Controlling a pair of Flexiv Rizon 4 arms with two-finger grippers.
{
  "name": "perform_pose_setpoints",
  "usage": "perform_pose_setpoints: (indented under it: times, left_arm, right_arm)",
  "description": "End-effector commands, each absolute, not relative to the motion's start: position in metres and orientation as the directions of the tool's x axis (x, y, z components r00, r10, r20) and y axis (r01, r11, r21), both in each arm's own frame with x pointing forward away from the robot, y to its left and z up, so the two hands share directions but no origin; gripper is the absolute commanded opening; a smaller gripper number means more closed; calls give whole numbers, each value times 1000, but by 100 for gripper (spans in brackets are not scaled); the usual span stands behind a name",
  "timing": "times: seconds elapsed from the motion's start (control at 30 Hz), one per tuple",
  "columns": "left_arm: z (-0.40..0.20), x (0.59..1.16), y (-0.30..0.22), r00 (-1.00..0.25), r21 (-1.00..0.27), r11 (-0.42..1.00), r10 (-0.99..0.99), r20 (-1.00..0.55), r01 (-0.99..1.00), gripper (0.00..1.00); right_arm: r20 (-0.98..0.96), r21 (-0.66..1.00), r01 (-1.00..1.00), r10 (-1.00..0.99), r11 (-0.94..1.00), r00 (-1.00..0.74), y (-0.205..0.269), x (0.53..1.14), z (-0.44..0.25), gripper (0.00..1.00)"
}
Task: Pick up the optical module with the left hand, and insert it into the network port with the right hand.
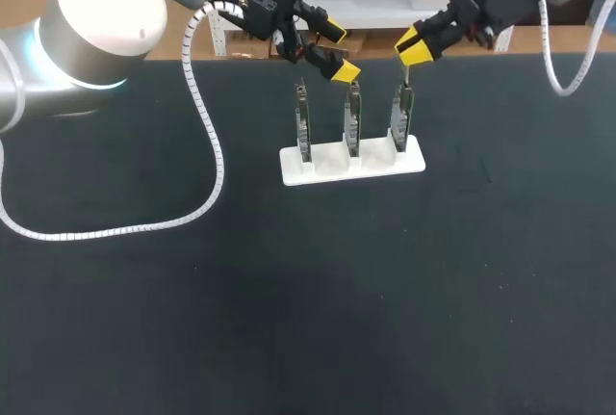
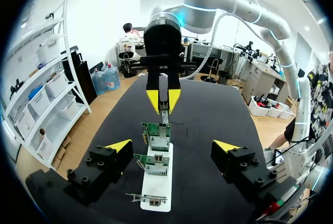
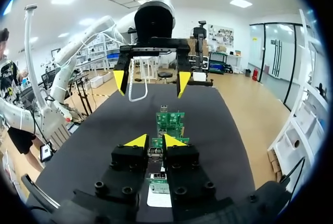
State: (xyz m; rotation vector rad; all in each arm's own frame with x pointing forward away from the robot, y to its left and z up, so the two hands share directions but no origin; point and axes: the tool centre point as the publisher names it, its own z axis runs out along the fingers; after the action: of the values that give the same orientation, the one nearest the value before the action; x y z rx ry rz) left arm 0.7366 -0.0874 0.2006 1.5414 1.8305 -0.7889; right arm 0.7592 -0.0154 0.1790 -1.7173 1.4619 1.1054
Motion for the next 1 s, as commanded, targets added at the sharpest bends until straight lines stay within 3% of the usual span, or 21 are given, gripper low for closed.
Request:
perform_pose_setpoints:
  times: [0.03,1.0]
  left_arm:
    - [201,737,-88,-136,-57,145,627,-767,988,100]
    - [201,737,-88,-136,-57,145,627,-767,988,100]
  right_arm:
    - [-887,55,-983,-460,-175,33,-15,753,176,0]
    - [-891,73,-979,-454,-189,21,-15,761,168,0]
